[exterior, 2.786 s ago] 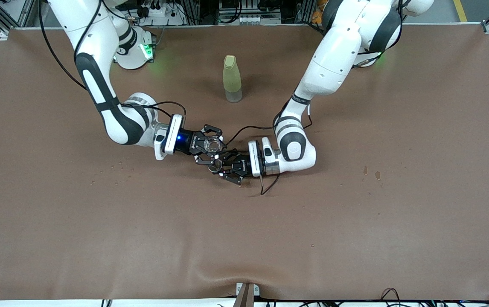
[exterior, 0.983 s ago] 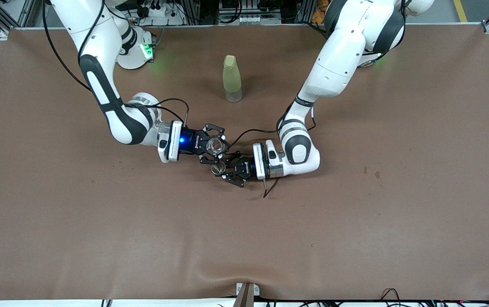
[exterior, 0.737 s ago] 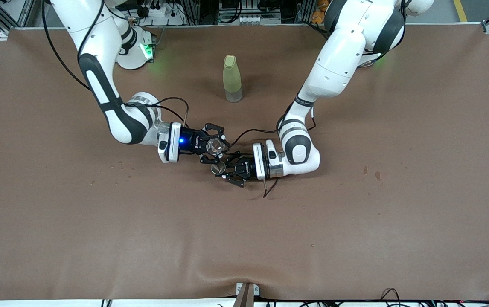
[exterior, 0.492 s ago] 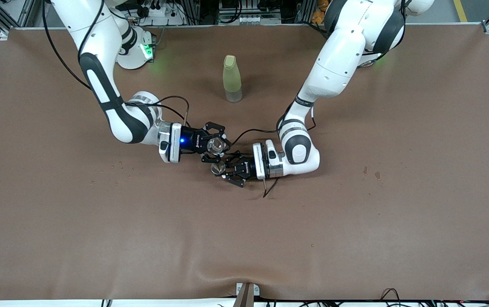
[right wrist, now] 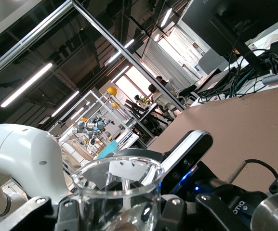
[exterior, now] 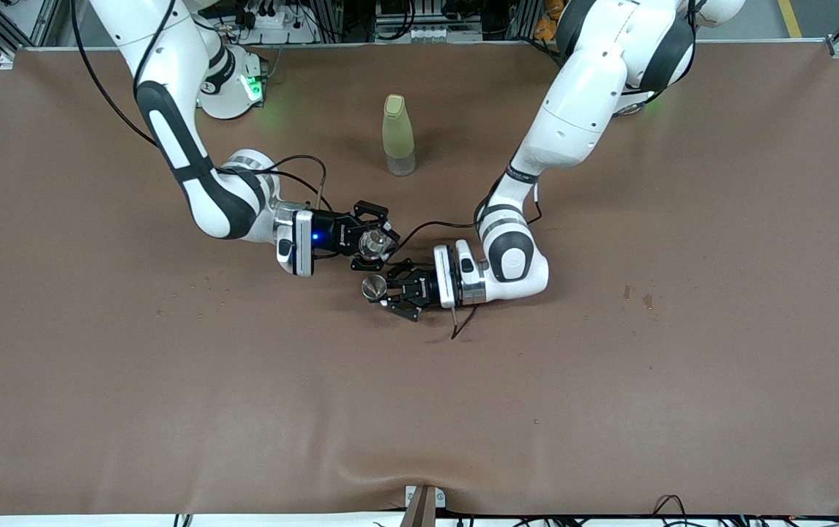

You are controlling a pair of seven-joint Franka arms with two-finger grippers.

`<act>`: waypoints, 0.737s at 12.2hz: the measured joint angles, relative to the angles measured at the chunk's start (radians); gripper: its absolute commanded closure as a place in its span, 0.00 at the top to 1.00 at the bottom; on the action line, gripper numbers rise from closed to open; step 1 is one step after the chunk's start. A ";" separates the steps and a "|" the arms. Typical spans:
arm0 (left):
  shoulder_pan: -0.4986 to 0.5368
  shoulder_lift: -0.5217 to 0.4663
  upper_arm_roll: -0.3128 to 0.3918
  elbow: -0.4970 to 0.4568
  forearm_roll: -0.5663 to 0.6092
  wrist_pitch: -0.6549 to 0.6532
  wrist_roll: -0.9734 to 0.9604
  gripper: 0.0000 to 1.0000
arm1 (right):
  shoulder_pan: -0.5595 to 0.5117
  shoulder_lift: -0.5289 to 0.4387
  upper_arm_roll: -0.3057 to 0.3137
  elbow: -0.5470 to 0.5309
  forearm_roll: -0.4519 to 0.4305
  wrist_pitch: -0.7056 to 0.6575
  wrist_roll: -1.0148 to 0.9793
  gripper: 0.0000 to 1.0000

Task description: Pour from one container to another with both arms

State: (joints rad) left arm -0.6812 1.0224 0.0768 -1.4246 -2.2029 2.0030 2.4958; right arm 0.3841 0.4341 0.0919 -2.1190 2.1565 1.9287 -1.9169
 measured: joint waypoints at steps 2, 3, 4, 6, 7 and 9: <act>0.000 0.000 0.000 0.000 0.000 -0.001 0.000 0.00 | 0.000 -0.018 0.012 0.000 0.000 0.056 0.035 0.00; -0.001 0.000 0.000 0.000 0.000 -0.001 0.000 0.00 | 0.000 -0.028 0.019 0.000 0.000 0.077 0.057 0.00; -0.001 0.000 0.000 -0.001 0.000 -0.001 0.000 0.00 | 0.000 -0.035 0.023 -0.001 0.000 0.093 0.073 0.00; -0.001 0.000 0.000 -0.010 0.000 -0.001 0.000 0.00 | 0.000 -0.039 0.025 -0.003 0.000 0.111 0.098 0.00; -0.001 0.000 0.000 -0.016 0.001 -0.001 0.000 0.00 | 0.000 -0.039 0.025 -0.005 0.000 0.115 0.107 0.00; -0.001 0.000 0.000 -0.022 0.009 -0.001 0.000 0.00 | 0.000 -0.039 0.025 -0.009 0.000 0.116 0.132 0.00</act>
State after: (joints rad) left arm -0.6818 1.0224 0.0765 -1.4469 -2.1942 2.0023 2.4958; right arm 0.3843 0.3953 0.1168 -2.1280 2.1565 2.0448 -1.7847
